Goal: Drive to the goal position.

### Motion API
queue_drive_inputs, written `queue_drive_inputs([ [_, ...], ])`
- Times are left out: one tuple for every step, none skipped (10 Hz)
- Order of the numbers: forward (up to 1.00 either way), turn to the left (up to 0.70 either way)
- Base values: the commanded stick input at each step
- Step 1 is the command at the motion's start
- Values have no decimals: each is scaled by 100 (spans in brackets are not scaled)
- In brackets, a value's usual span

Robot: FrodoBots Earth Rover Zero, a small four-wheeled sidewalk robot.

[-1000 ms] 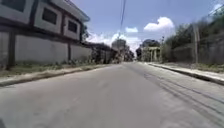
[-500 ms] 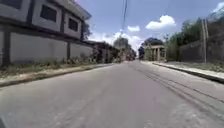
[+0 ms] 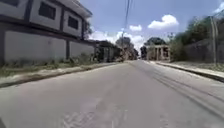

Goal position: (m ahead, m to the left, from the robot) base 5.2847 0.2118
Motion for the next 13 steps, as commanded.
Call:
queue_drive_inputs([
  [100,2],
  [100,3],
  [100,3],
  [100,3],
  [100,3],
  [100,3],
  [100,3],
  [100,3],
  [100,3],
  [100,3],
  [100,3],
  [100,3],
  [100,3],
])
